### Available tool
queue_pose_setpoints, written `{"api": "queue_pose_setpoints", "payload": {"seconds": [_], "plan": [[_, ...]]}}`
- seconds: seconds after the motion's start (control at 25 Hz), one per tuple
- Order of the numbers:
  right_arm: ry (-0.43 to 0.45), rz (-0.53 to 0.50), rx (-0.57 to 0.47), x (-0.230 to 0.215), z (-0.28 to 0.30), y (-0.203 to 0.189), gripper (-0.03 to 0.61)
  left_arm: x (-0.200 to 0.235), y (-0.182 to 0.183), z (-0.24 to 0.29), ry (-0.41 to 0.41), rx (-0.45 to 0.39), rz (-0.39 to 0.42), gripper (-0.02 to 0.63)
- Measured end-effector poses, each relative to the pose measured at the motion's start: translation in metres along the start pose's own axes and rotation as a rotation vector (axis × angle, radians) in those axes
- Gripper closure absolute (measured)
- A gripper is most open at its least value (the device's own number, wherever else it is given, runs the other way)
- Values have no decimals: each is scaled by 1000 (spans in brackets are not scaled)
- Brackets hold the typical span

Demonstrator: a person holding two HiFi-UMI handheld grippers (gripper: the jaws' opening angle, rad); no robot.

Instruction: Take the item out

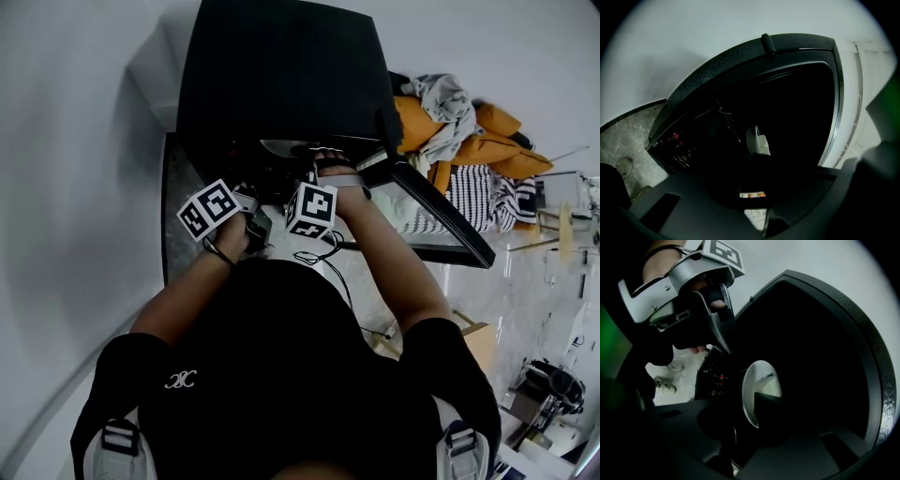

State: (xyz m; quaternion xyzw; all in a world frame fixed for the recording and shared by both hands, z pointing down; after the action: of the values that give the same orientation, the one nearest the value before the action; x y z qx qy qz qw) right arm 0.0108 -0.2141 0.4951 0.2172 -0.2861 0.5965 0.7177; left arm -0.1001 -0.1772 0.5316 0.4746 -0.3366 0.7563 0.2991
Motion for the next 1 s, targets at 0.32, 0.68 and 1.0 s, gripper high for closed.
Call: {"api": "queue_pose_setpoints", "payload": {"seconds": [0.32,0.68,1.0], "plan": [[-27,-18,35,4,8,1,540,1,0,-1,-2,11,0,558],[-9,21,45,8,3,-6,540,3,1,-1,-5,27,7,558],[-14,59,35,21,-18,-10,540,1,3,-3,-16,32,9,558]]}}
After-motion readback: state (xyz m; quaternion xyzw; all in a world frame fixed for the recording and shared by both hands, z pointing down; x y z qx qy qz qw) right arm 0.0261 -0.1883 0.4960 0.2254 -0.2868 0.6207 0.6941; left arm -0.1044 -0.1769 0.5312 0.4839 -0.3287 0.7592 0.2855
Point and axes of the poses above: the fingertips, and each gripper's own axes: z forward along the fingers, x to its left, y out of its top, the point moved 6 cm from there along -z, backward along the fingers, and after that the axes turned 11 degrees about x, right-handed, at the moved point
